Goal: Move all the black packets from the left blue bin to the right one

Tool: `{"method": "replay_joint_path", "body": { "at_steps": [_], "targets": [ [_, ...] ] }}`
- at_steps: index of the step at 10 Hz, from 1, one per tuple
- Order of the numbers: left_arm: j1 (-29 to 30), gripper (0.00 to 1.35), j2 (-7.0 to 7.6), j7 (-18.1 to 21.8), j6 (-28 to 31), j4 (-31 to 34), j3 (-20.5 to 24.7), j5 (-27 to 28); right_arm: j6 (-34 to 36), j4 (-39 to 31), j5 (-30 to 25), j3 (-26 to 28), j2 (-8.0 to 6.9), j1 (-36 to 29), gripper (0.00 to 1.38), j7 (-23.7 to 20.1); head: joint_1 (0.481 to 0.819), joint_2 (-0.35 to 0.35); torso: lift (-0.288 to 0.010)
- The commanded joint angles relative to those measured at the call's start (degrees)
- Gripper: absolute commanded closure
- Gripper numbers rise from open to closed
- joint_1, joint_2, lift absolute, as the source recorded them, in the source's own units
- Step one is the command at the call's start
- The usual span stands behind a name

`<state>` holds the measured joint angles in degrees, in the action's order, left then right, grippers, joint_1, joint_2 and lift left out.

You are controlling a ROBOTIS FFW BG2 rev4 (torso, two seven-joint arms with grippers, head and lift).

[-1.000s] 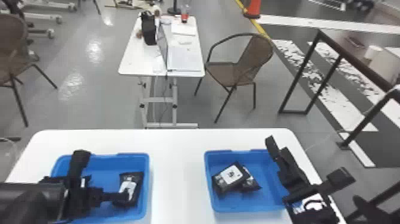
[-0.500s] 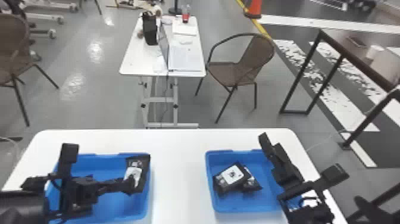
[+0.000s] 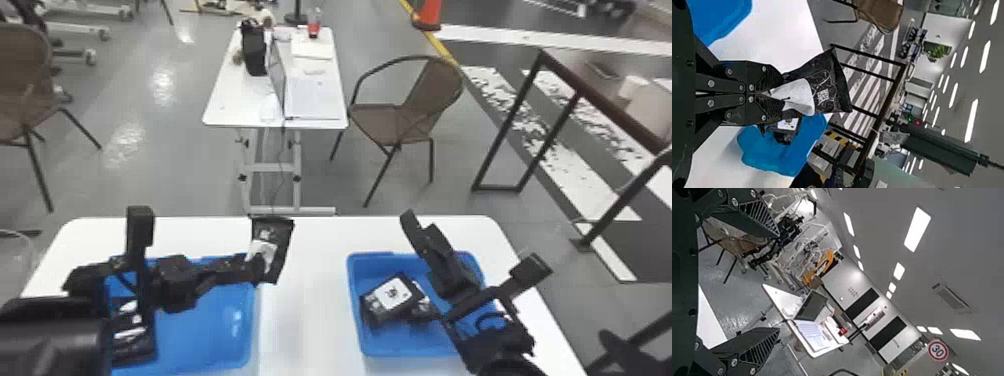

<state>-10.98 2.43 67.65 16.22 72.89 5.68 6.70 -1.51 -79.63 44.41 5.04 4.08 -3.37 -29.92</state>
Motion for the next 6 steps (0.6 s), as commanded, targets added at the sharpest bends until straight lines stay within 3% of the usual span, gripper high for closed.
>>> {"method": "replay_joint_path", "body": {
  "at_steps": [1, 2, 5, 6],
  "targets": [
    [-3.6, 1.19, 0.47, 1.5, -2.1, -2.8, -4.0, -0.1, 1.3, -0.3, -0.6, -2.2, 0.22, 0.9, 0.18, -0.5, 0.695, -0.136, 0.0],
    [-6.6, 1.19, 0.56, 2.1, -3.0, -5.7, -7.4, -1.2, 2.5, -0.3, -1.1, -4.0, 0.66, 1.8, 0.18, -1.2, 0.695, -0.136, 0.0],
    [-11.2, 1.19, -2.34, 3.2, -4.8, -11.3, -10.0, -0.2, 4.1, -0.1, -3.5, -8.9, 1.54, 4.5, 0.18, -2.8, 0.695, -0.132, 0.0],
    [-12.1, 1.19, -2.58, 3.4, -5.0, -12.2, -11.3, -0.3, 4.3, 0.1, -3.6, -10.1, 1.54, 5.1, 0.18, -2.9, 0.695, -0.13, 0.0]
  ]
}}
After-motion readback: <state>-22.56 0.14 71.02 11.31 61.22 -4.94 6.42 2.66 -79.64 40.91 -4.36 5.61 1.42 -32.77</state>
